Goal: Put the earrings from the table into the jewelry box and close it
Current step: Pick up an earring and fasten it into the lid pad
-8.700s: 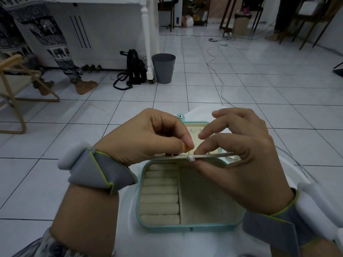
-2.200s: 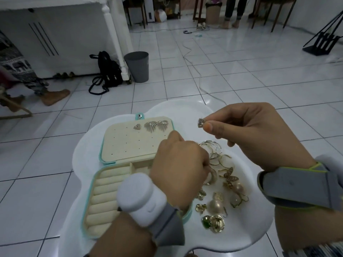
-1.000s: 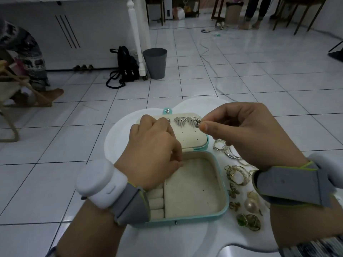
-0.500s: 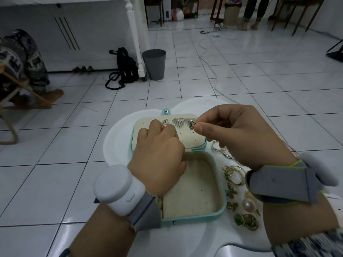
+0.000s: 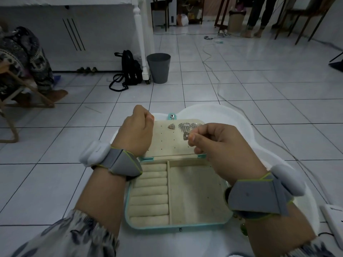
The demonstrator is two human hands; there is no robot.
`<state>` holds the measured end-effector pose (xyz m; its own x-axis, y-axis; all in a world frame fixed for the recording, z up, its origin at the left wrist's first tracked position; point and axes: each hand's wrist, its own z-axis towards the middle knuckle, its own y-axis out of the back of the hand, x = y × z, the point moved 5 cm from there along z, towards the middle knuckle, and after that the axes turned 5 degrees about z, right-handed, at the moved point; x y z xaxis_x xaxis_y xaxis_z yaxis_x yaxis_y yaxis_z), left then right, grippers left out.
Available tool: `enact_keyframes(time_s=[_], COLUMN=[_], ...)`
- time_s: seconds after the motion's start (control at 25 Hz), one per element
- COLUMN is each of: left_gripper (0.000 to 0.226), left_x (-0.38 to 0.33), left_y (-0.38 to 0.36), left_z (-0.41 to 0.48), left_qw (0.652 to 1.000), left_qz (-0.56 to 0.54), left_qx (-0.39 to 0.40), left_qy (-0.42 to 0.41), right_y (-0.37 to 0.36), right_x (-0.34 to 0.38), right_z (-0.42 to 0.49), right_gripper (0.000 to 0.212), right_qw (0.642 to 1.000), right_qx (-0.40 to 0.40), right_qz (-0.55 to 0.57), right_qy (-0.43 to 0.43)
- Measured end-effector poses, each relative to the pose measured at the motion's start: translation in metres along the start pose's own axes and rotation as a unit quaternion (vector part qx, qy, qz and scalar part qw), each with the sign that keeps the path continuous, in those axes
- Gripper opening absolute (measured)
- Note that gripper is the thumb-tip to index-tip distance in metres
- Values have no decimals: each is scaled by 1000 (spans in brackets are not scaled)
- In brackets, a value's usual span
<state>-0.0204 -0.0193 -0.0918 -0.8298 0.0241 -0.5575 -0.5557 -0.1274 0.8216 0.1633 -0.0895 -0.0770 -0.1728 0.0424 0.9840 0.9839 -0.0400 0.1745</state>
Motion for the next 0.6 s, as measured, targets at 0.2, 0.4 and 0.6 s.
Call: enact_keyframes(time_s=[0.2,0.4,0.6], left_gripper=[18,19,19], left_x=[-2,-11,-22], left_y=[2,19,33], left_z=[-2,-9,-25], left_qw=[997,984,956], left_qz=[-74,-171,-283], left_qx=[12,-37,-77], left_qy=[-16,-34,-23], right_y=[5,6,-27], right_x=[4,18,25], right_z=[1,-2,-6], right_gripper=[16,11,14], right_qw=[1000,1000,997], right_qx=[-1,-3,32], right_qz=[1,-19,68], right_qy=[-6,11,1])
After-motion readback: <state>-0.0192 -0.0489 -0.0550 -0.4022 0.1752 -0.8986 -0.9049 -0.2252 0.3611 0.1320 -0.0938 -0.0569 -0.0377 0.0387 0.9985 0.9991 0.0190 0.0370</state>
